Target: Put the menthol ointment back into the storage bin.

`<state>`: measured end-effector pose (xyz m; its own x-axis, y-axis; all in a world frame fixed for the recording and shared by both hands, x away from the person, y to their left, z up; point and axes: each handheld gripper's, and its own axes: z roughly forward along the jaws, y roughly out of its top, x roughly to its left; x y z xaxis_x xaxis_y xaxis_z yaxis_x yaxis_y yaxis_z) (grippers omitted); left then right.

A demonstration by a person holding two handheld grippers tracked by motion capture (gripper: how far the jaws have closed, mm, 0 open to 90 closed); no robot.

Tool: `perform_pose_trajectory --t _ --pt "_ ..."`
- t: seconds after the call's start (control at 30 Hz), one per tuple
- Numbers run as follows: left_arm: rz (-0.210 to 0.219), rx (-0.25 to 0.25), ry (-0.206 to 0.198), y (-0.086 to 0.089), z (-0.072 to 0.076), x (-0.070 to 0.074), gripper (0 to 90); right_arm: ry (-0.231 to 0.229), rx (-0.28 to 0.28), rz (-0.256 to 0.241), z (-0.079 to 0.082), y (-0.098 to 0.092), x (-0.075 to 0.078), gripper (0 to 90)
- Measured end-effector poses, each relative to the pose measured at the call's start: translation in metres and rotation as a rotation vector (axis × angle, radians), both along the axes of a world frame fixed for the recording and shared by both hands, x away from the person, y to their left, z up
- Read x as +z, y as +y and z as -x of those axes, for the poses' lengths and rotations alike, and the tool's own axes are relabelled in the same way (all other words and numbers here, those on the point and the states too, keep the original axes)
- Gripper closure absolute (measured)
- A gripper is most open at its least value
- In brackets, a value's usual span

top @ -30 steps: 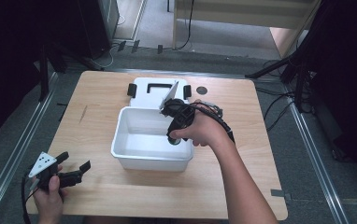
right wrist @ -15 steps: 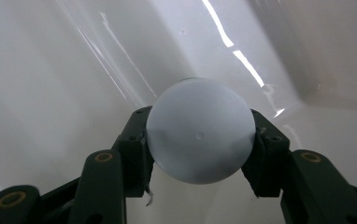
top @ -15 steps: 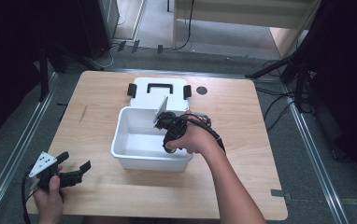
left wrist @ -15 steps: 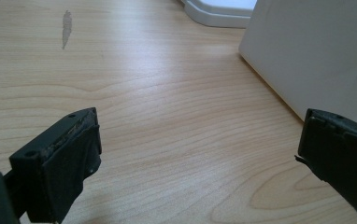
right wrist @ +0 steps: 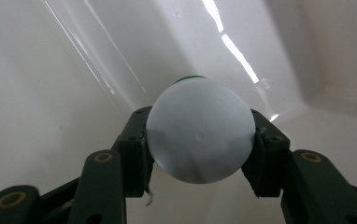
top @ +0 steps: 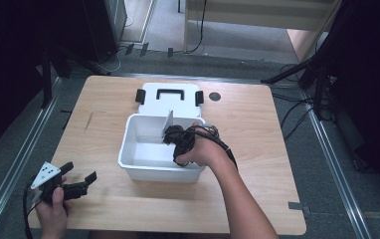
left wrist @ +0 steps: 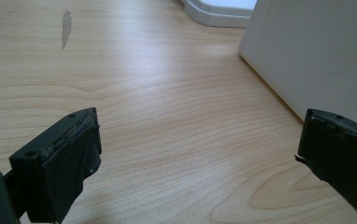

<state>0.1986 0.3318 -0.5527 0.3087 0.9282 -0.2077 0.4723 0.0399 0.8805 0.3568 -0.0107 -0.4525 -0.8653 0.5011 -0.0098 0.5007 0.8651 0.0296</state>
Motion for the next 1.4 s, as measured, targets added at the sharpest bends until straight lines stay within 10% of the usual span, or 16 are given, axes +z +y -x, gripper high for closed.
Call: perform_pose_trajectory --t 0.7,1.4 --pt "-0.001 0.001 0.000 0.000 0.000 0.000 0.3 0.001 0.028 0.045 0.002 0.002 -0.009 51.1" --pt "-0.001 0.002 -0.002 -0.001 0.000 0.000 0.3 -0.072 -0.036 -0.091 0.014 -0.029 0.063 47.9"
